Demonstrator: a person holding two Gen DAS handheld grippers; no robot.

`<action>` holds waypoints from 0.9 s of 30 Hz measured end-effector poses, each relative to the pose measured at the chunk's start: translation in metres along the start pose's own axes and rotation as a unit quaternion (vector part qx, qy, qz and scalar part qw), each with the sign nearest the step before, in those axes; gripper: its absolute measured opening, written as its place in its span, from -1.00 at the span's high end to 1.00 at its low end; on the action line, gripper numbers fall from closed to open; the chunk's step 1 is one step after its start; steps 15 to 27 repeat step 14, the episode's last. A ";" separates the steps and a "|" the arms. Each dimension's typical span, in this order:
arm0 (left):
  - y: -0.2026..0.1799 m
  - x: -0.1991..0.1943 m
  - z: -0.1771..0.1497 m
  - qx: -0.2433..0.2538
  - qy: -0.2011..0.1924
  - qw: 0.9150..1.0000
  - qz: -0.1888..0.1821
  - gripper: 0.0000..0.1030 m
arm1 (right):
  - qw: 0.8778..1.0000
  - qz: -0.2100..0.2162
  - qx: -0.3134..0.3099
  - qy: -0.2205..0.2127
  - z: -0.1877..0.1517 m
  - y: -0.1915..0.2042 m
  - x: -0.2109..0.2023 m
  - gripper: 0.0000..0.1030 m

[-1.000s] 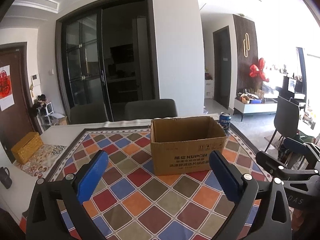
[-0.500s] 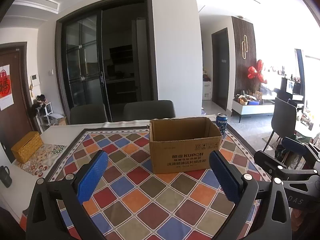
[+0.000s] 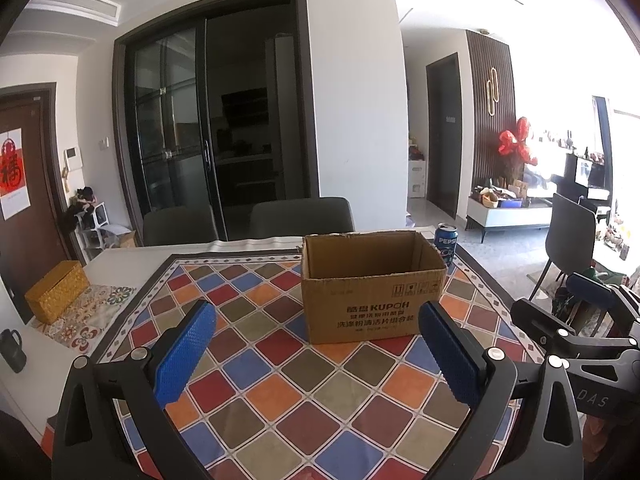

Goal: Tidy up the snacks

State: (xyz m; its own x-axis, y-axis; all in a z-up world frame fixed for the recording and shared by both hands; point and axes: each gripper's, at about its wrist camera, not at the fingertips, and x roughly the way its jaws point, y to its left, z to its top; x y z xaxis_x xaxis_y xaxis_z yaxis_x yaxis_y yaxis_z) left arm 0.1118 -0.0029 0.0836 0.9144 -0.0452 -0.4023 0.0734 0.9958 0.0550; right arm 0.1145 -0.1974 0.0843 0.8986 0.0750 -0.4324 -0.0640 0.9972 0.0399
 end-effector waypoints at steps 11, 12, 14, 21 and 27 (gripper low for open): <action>0.000 0.006 -0.003 -0.003 0.011 1.000 0.003 -1.00 | 1.000 0.001 0.000 0.003 0.000 -0.001 0.000 -0.82; 0.001 0.007 -0.004 -0.004 0.011 1.000 0.003 -1.00 | 1.000 0.001 0.000 0.003 -0.001 -0.001 0.000 -0.82; 0.001 0.007 -0.004 -0.004 0.013 1.000 0.003 -1.00 | 1.000 0.000 -0.001 0.003 -0.001 -0.001 0.000 -0.82; 0.001 0.007 -0.004 -0.004 0.013 1.000 0.003 -1.00 | 1.000 0.000 -0.001 0.003 -0.001 -0.001 0.000 -0.82; 0.001 0.007 -0.004 -0.004 0.013 1.000 0.003 -1.00 | 1.000 0.000 -0.001 0.003 -0.001 -0.001 0.000 -0.82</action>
